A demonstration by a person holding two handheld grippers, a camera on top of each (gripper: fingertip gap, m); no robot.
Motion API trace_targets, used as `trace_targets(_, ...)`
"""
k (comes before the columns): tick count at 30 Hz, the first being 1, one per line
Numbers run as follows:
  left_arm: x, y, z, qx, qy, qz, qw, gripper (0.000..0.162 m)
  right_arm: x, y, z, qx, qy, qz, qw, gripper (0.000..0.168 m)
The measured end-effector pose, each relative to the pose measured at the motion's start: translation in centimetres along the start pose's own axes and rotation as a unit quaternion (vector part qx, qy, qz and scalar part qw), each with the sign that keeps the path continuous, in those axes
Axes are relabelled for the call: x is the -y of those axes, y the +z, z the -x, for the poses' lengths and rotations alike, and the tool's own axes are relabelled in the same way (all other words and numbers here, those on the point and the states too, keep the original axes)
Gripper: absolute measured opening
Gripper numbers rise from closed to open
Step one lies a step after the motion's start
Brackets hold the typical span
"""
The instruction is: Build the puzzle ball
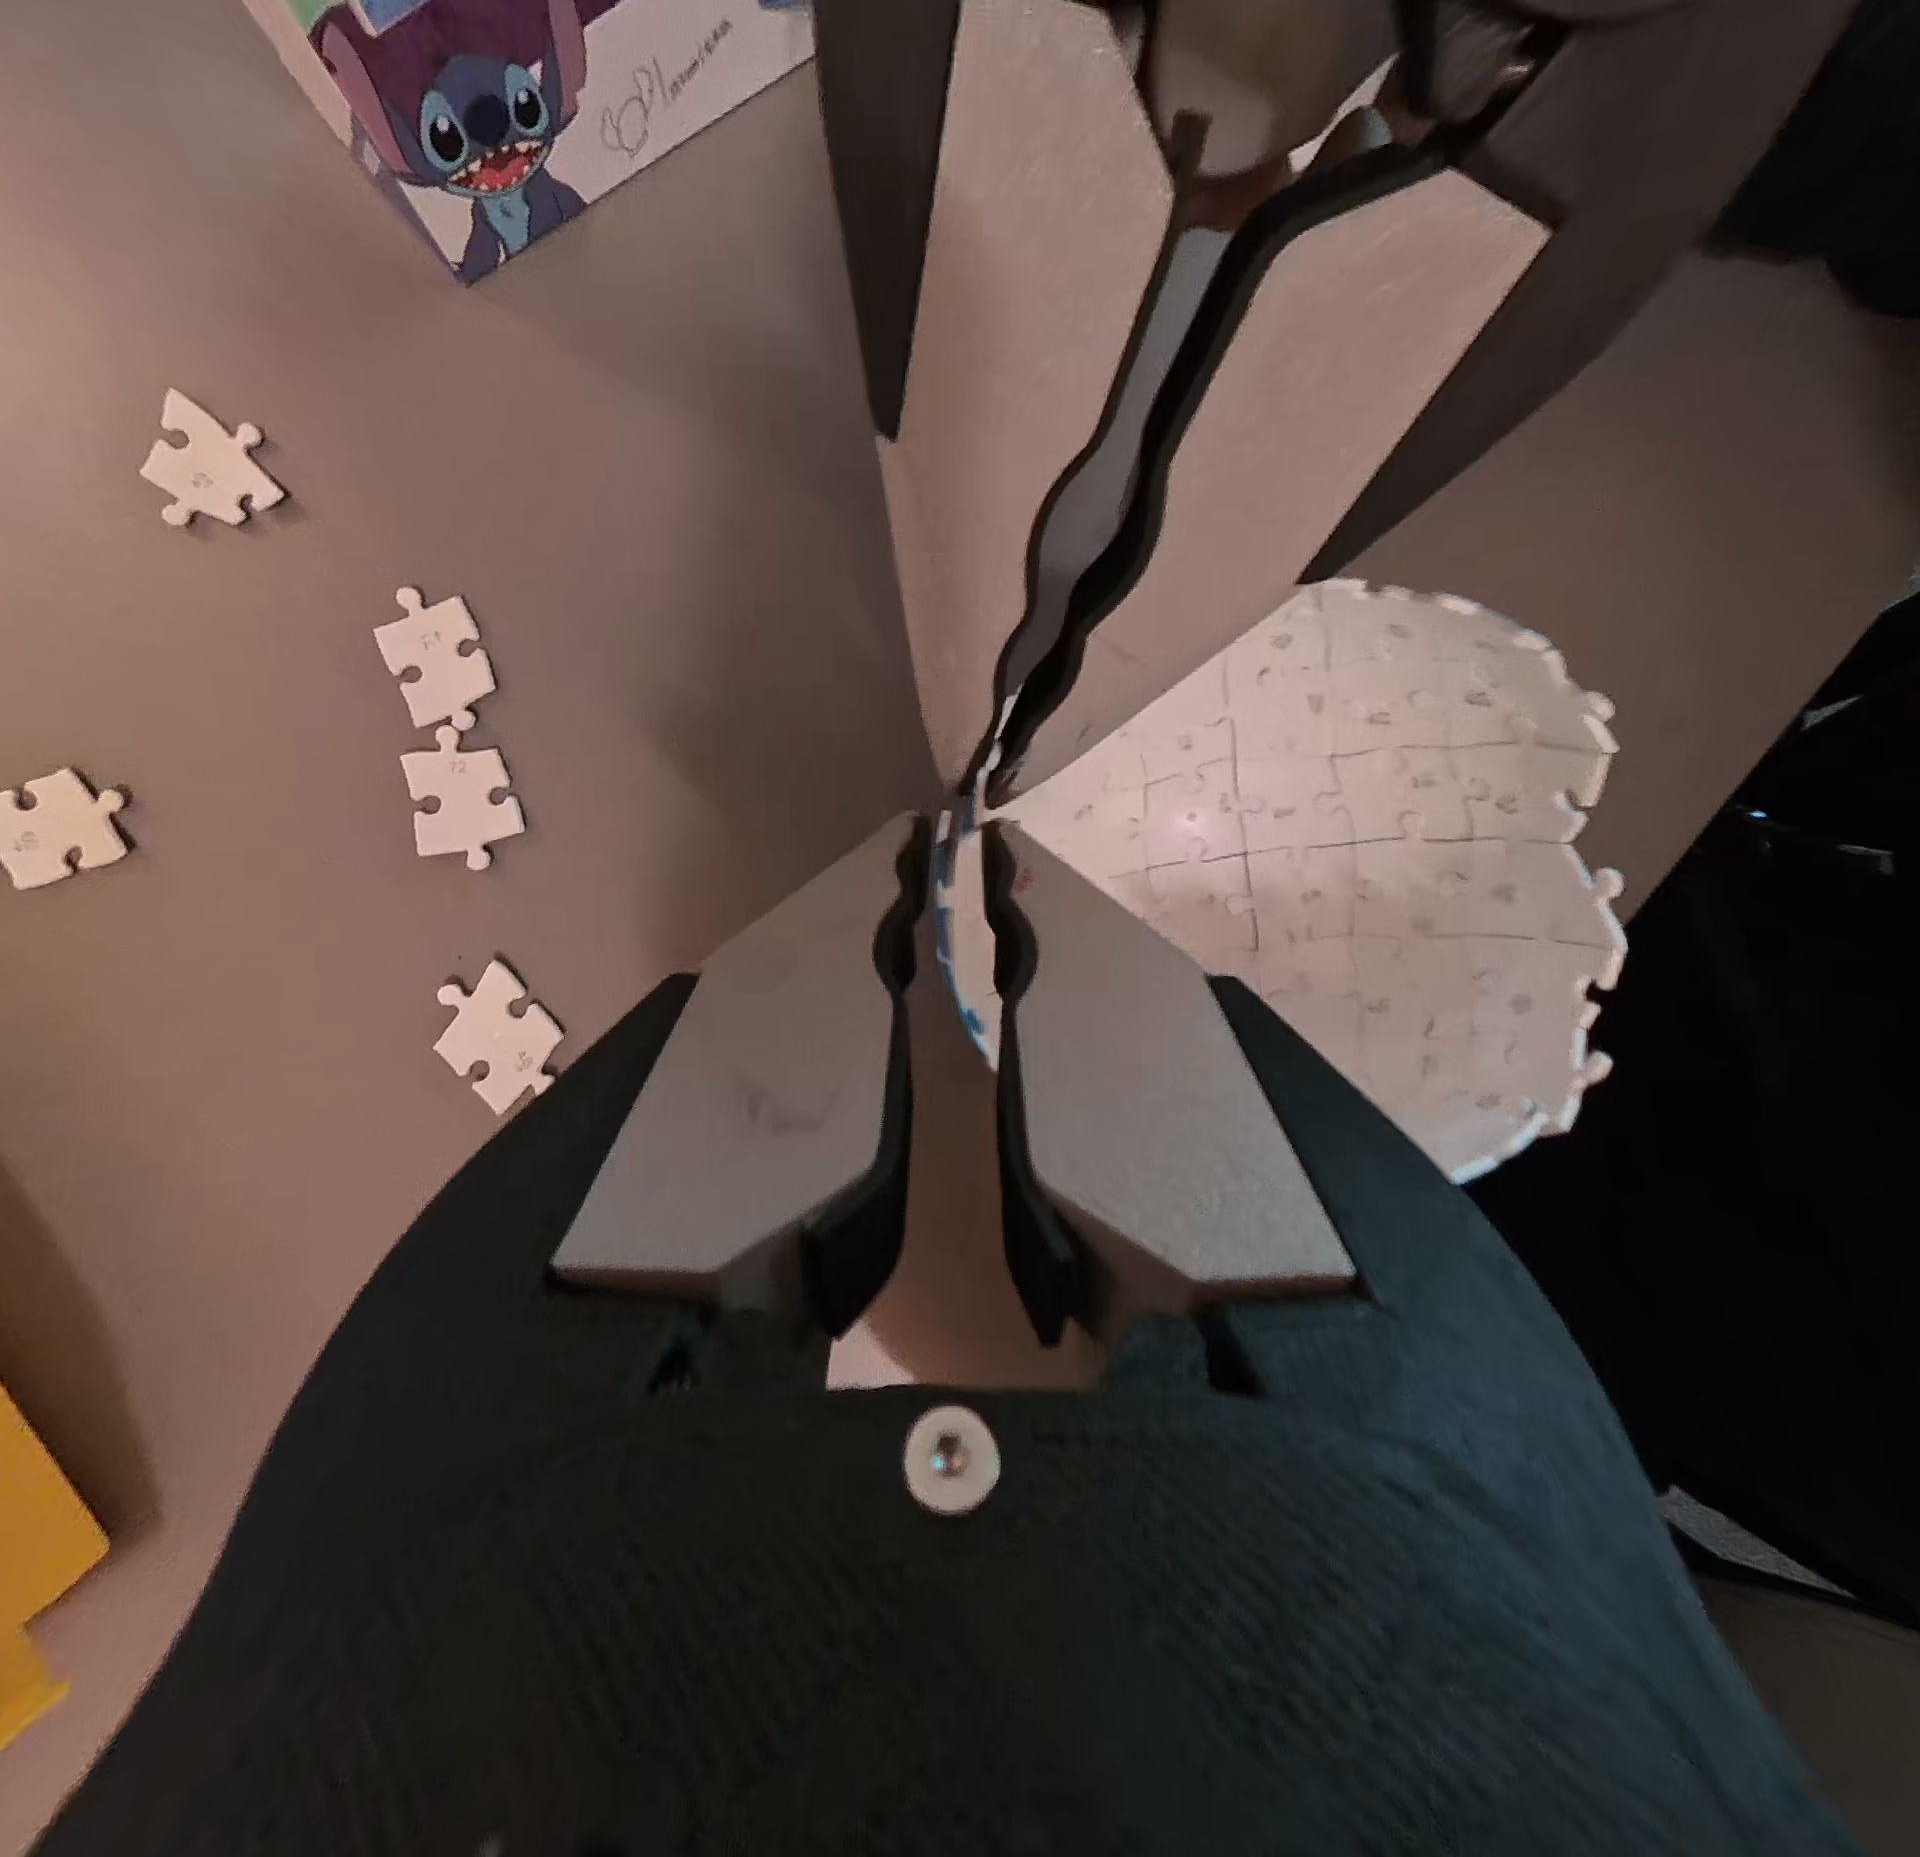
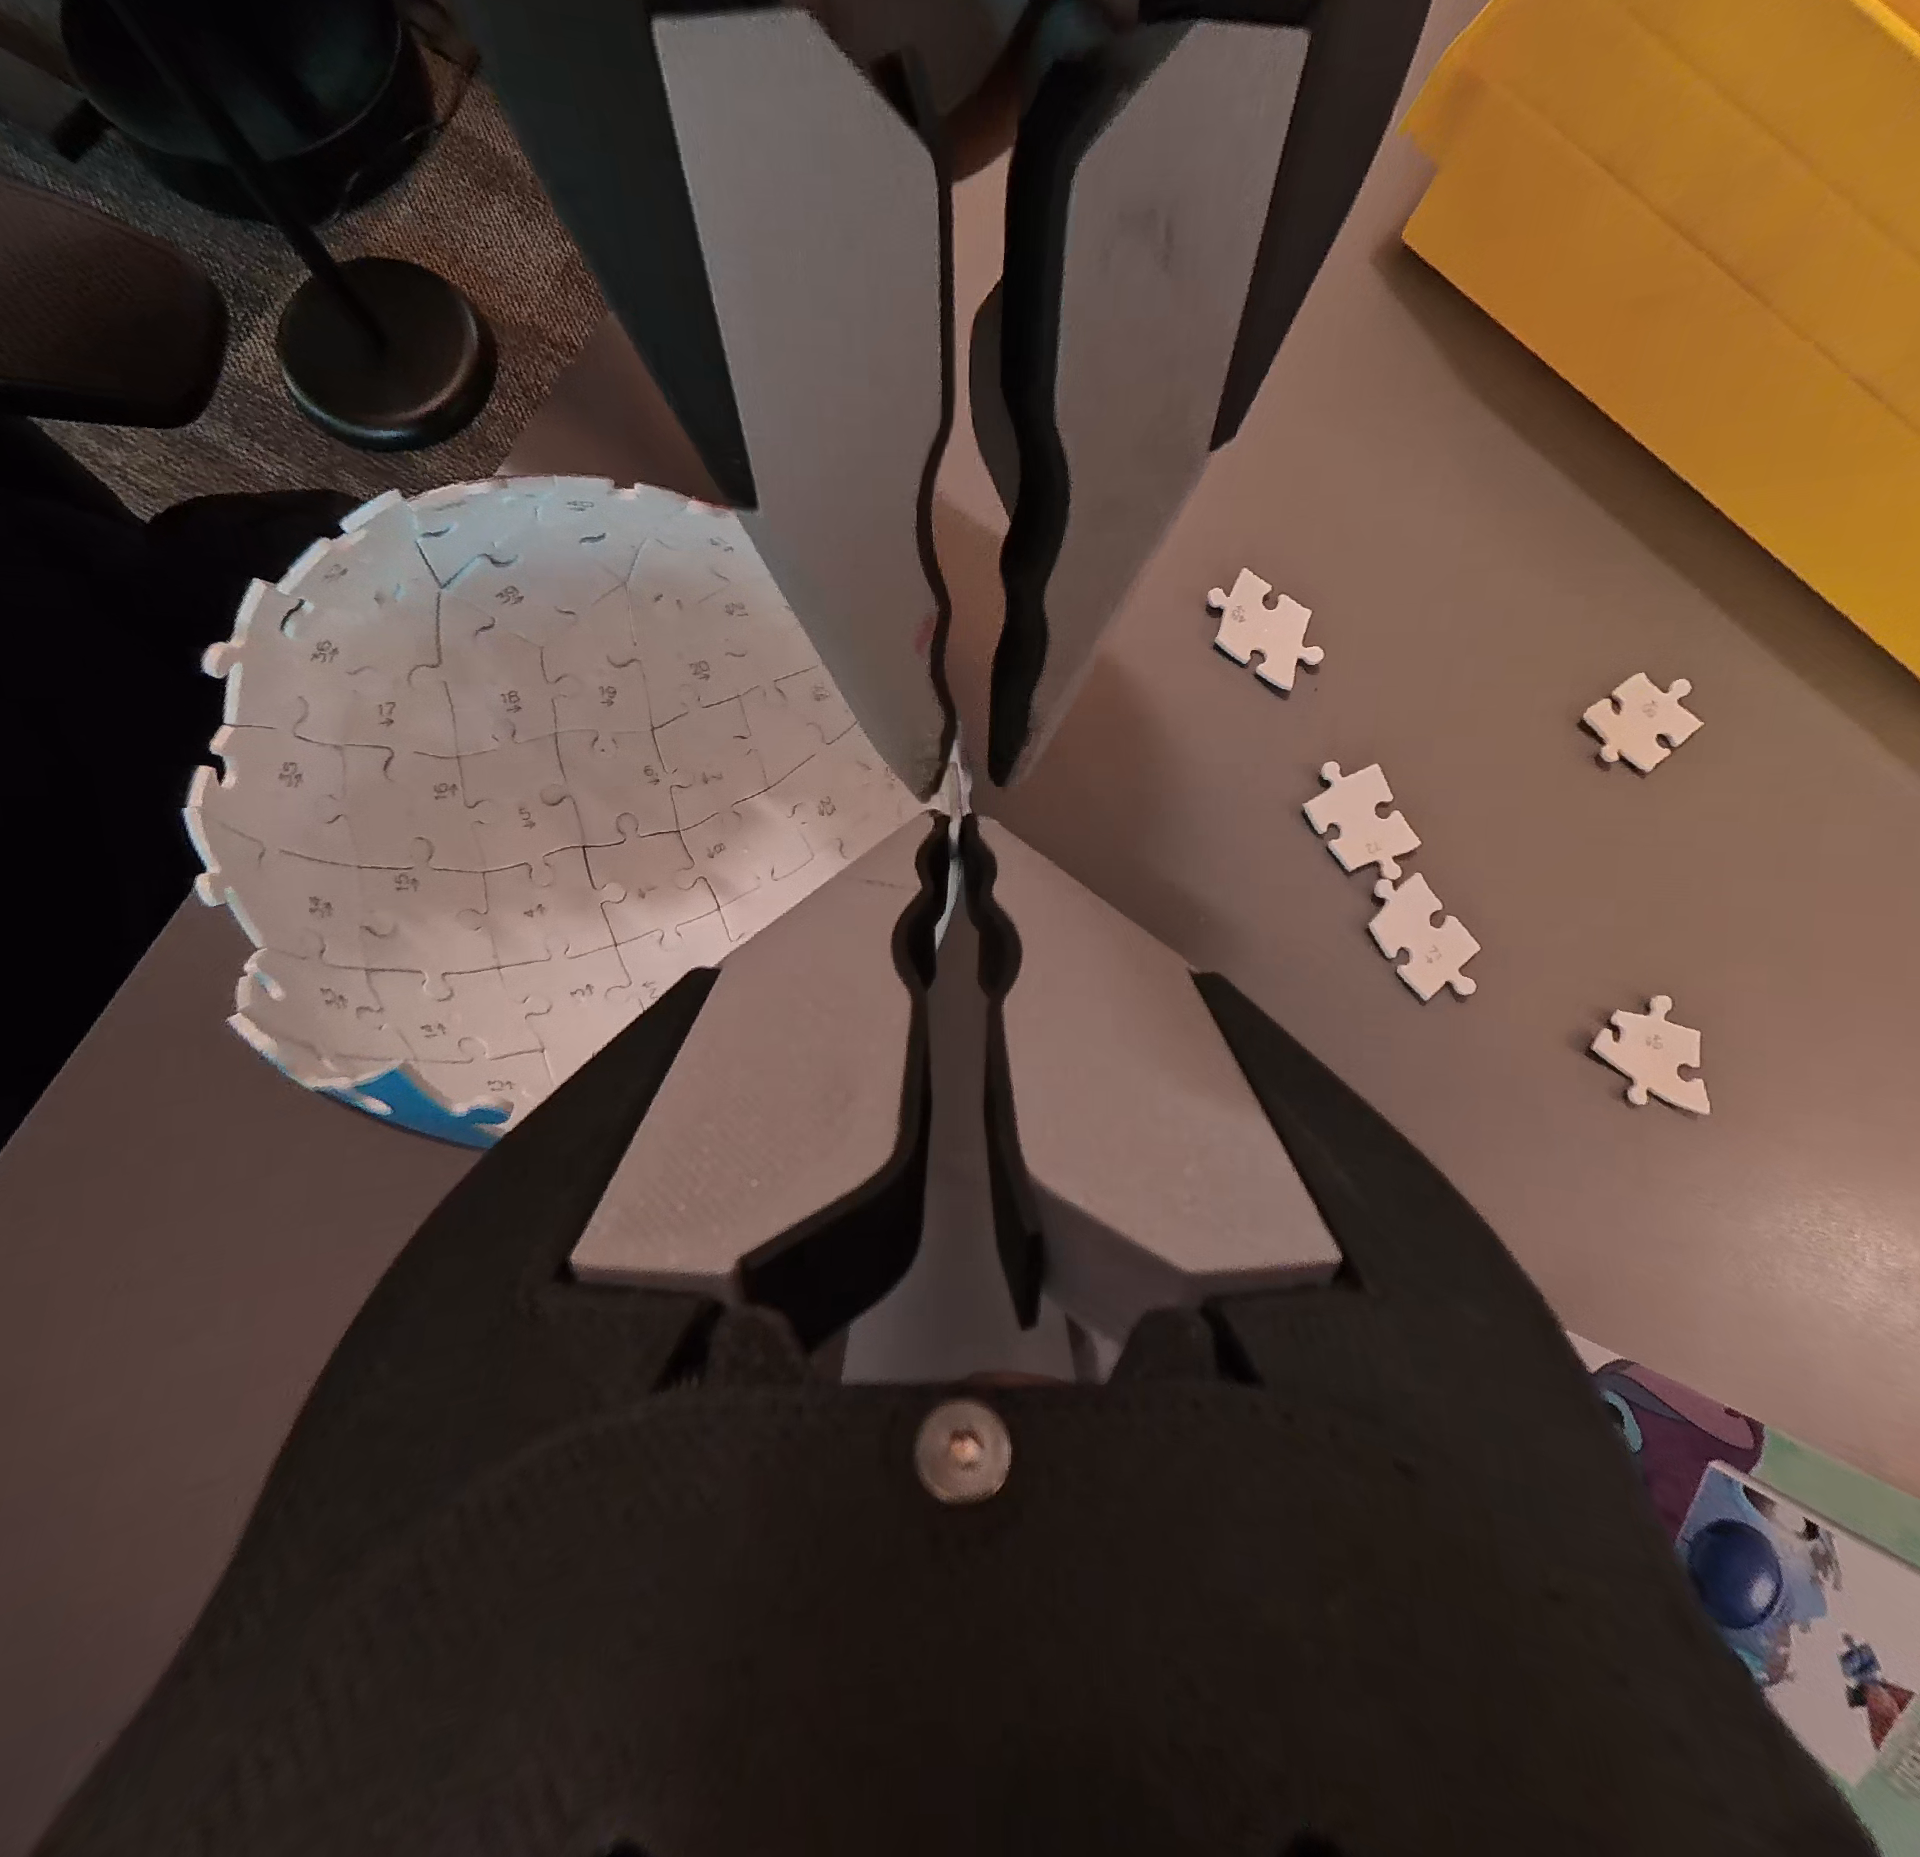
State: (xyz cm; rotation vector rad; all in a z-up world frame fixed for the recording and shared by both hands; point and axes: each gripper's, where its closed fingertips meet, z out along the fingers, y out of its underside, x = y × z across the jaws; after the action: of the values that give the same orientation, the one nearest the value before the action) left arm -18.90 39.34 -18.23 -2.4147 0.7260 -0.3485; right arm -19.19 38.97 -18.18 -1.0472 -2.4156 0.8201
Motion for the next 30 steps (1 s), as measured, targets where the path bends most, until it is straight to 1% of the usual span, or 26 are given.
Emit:
trace_targets(1, 0.08, 0.04, -0.09, 0.002, 0.007, -0.002, 1.000, 0.001, -0.05, 0.01, -0.08, -0.003, -0.001, 0.002, 1.000, 0.000)
trace_targets(2, 0.10, 0.05, -0.04, 0.008, 0.015, -0.001, 1.000, 0.000, -0.09, 0.03, -0.10, -0.004, -0.001, 0.003, 1.000, 0.000)
trace_targets(7, 0.30, -0.02, -0.28, 0.009, 0.016, 0.000, 1.000, 0.005, -0.32, 0.16, 0.09, 0.002, -0.001, 0.011, 1.000, 0.000)
trace_targets(10, 0.71, -0.28, -0.47, 0.005, 0.018, -0.010, 1.000, 0.004, -0.41, 0.31, 0.12, 0.000, -0.004, 0.016, 1.000, 0.000)
trace_targets(12, 0.70, -0.28, -0.46, 0.007, 0.020, -0.009, 1.000, 0.000, -0.36, 0.29, 0.14, 0.001, -0.003, 0.015, 1.000, 0.000)
trace_targets(18, 0.43, 0.02, -0.27, 0.006, 0.015, -0.002, 1.000, 0.003, -0.42, 0.25, 0.09, 0.001, -0.001, 0.015, 1.000, 0.000)
trace_targets(21, 0.44, 0.08, -0.23, 0.008, 0.021, -0.002, 1.000, 0.000, -0.46, 0.26, 0.03, -0.002, -0.002, 0.017, 1.000, 0.000)
trace_targets(30, 0.48, 0.12, -0.19, 0.016, 0.035, 0.004, 0.999, 0.000, -0.50, 0.23, -0.02, 0.014, 0.025, 0.010, 1.000, 0.000)
